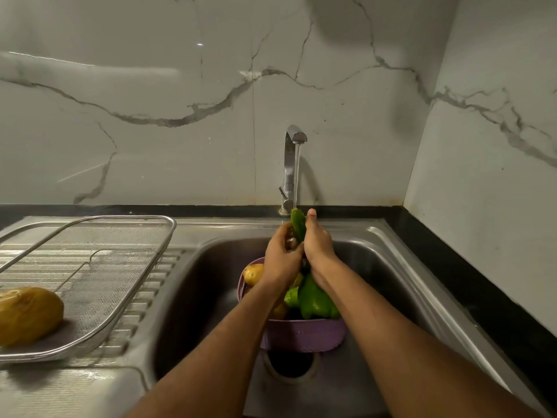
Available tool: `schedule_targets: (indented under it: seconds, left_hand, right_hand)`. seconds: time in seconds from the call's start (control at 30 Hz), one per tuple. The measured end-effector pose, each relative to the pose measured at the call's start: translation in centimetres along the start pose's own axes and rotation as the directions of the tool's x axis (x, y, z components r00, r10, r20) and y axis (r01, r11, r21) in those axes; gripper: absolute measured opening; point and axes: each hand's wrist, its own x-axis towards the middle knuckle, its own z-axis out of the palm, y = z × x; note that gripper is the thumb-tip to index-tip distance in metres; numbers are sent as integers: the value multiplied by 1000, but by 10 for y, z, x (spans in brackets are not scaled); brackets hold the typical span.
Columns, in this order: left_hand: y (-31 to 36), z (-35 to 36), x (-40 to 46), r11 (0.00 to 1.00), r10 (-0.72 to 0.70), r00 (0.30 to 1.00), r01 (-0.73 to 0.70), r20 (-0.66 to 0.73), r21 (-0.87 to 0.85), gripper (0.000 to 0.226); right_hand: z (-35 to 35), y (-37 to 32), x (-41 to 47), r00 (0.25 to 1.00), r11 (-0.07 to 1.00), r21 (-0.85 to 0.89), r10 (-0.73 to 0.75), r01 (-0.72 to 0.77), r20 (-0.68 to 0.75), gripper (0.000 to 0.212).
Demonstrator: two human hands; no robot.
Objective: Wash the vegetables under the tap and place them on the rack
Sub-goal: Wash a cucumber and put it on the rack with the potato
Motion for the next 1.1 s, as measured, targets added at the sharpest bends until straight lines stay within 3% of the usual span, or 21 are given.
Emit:
schedule_targets:
  seconds: [0.1,0.27,0.43,0.53,0.63,0.73,0.83,0.93,1.0,1.1]
  left_hand:
    - [-3,-5,3,997,27,999,-24,-37,75,44]
    - [-6,-4,5,985,80,996,-72,-47,159,26]
    - [-4,-7,2,897,187,982,-185,35,402,18]
    - [-2,-10,-1,845,238,969,-238,63,478,14]
    - [-5,-10,0,852,234,970,-235,60,468,13]
    - [-9,-10,0,892,186,982,-178,22,416,9]
    - [-11,-14,-1,940,96,995,-86,-15,329,16]
    - [-12,-18,0,970,5,999,5,-38,244,17]
    - [-13,-20,3,969,9,1000,-2,-27,247,21]
    - [-11,-17,2,954,68,997,-73,28,290,30]
  right_hand:
    - [1,5,1,999,999,-16,-30,30,18,45]
    - [4,11,-1,978,976,-89,-195,201,67,34]
    - [3,5,1,995,997,-42,-64,61,-75,25]
    - [4,0,2,994,1000,-18,9,-11,-112,30]
    - [3,-3,0,992,999,-4,36,-36,-120,32]
    - [2,-1,-3,994,998,-59,-37,31,-101,25]
    - [3,5,-3,989,946,-287,-134,148,66,26]
    - [4,8,-3,979,925,-349,-89,149,182,27]
    - [3,10,-1,979,934,-319,-116,164,165,26]
    - [-1,13,1,978,950,-232,-209,207,16,24]
